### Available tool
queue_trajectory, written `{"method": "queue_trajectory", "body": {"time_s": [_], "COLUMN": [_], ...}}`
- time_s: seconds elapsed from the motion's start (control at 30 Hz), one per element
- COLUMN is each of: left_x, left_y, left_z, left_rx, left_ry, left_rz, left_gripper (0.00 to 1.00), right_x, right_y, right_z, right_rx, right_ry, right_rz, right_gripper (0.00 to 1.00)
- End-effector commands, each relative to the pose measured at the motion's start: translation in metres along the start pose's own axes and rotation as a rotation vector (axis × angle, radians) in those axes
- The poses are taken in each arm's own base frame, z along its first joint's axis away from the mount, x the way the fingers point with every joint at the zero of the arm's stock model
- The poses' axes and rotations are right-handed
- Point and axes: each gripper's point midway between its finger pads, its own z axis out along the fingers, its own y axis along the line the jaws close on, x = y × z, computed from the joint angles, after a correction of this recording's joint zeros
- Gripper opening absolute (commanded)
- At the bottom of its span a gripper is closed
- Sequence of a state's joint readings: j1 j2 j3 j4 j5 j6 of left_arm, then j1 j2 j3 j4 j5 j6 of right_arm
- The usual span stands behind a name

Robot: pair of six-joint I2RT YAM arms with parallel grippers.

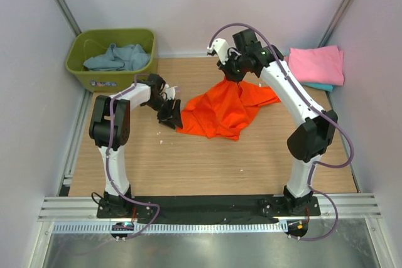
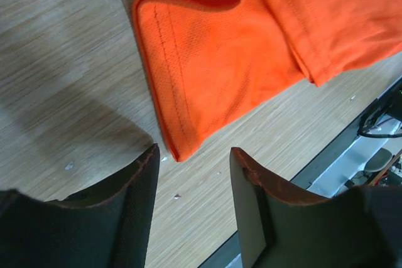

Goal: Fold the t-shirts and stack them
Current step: Flatten the tshirt out

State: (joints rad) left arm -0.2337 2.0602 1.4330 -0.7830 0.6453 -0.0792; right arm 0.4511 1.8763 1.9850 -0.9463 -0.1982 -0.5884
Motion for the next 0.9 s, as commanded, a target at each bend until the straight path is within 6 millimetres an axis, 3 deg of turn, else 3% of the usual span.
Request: {"method": "queue_trajectory", "body": {"time_s": [0.0,0.2,0.3,0.33,0.47,0.6,0.77,0.83,0.87], "left_x": [0.005,0.015,0.015,0.015,0.012,0.009,0.006,0.003,0.001], "left_y": [0.005,0.012,0.015,0.015,0.020,0.019,0.016,0.014,0.013], "left_z": [0.005,0.011,0.016,0.017,0.019,0.007,-0.011,-0.016,-0.017], "left_rx": [-0.016,-0.023,-0.024,-0.024,-0.039,-0.071,-0.103,-0.107,-0.110], "left_ry": [0.009,0.035,0.046,0.051,0.048,0.009,-0.043,-0.061,-0.067], "left_rz": [-0.014,-0.030,-0.038,-0.041,-0.040,-0.020,0.012,0.023,0.027], "left_gripper": [0.49,0.35,0.23,0.14,0.00,0.00,0.00,0.00,0.00], "right_x": [-0.013,-0.009,0.001,0.009,0.025,0.056,0.113,0.131,0.137], "right_y": [-0.016,-0.030,-0.036,-0.041,-0.050,-0.053,-0.055,-0.051,-0.051], "right_z": [-0.024,-0.030,-0.029,-0.028,-0.029,-0.027,-0.020,-0.016,-0.013], "right_rx": [0.072,0.107,0.113,0.115,0.122,0.147,0.150,0.144,0.146], "right_ry": [-0.056,-0.060,-0.044,-0.035,-0.013,0.073,0.195,0.261,0.284], "right_rz": [0.010,0.038,0.062,0.080,0.114,0.111,0.137,0.129,0.133], "right_gripper": [0.06,0.06,0.06,0.06,0.06,0.06,0.06,0.09,0.15]}}
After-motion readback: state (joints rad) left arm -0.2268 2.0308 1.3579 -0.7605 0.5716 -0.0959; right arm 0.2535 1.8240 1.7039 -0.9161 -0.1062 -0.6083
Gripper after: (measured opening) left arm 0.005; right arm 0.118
